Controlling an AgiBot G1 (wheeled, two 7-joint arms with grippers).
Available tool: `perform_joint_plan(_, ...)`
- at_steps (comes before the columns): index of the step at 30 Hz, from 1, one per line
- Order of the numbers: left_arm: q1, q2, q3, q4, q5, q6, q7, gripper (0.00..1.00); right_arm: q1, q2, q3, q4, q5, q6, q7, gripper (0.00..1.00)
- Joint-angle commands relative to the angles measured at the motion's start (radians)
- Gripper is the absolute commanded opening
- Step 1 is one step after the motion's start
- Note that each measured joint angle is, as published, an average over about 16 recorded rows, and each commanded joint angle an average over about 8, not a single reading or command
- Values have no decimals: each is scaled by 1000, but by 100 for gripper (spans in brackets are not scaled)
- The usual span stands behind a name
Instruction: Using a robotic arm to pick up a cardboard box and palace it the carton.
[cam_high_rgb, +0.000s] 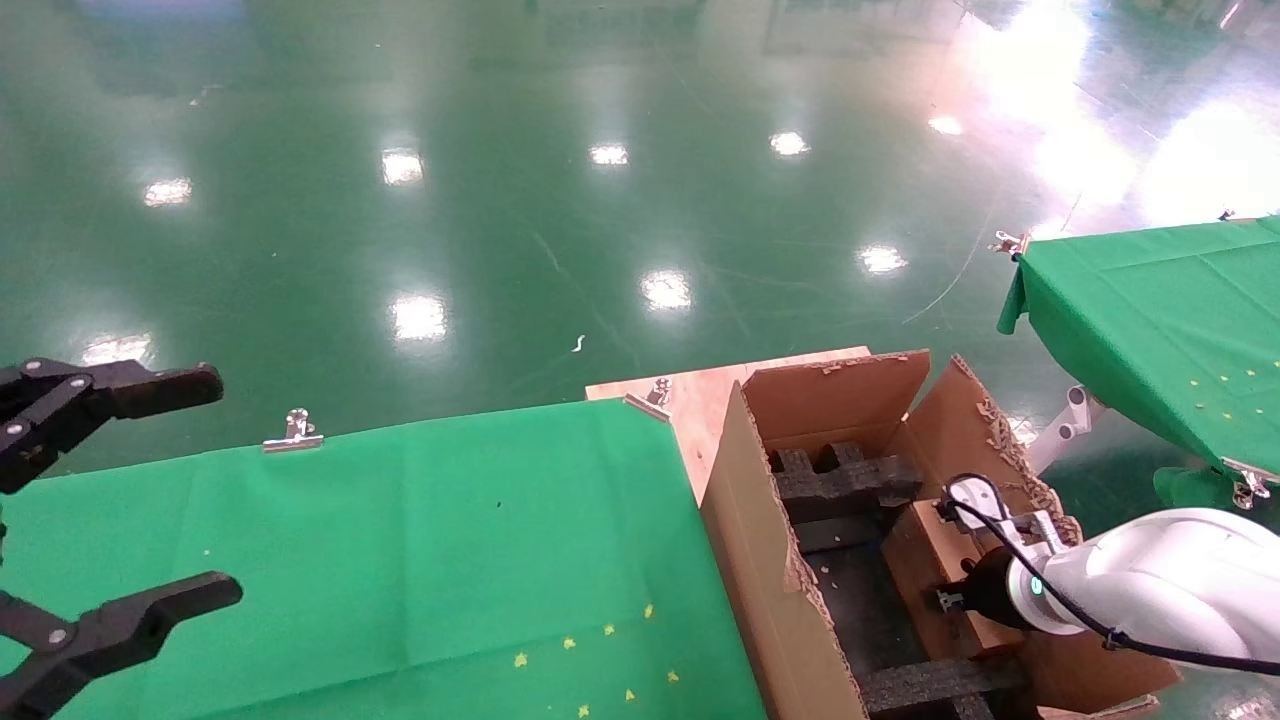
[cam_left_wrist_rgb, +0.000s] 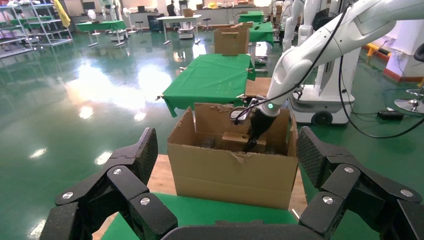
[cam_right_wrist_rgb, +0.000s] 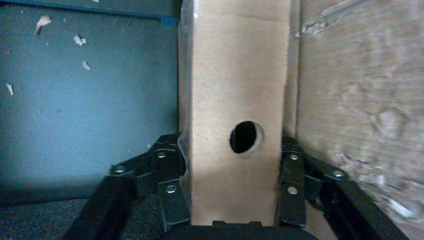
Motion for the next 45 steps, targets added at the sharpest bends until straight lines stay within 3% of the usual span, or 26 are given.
perform_joint_plan(1,0,0,0,0,0,0,0,100,5,5,2,8,-4,-5,5,100)
perform_joint_plan(17,0,0,0,0,0,0,0,100,76,86,43,125,-53,-8,32,100)
perform_joint_plan(24,0,0,0,0,0,0,0,100,167,147,80,244,-46,110,-91,100)
perform_joint_plan(30,0,0,0,0,0,0,0,100,242,179,80,268,118,296,-304,100)
perform_joint_plan(34,0,0,0,0,0,0,0,100,293,190,71,274,263,368,-438,100)
perform_joint_plan(40,0,0,0,0,0,0,0,100,362,183,60,282,462,365,-617,100)
perform_joint_plan(45,0,0,0,0,0,0,0,100,389,177,59,286,543,340,-668,100)
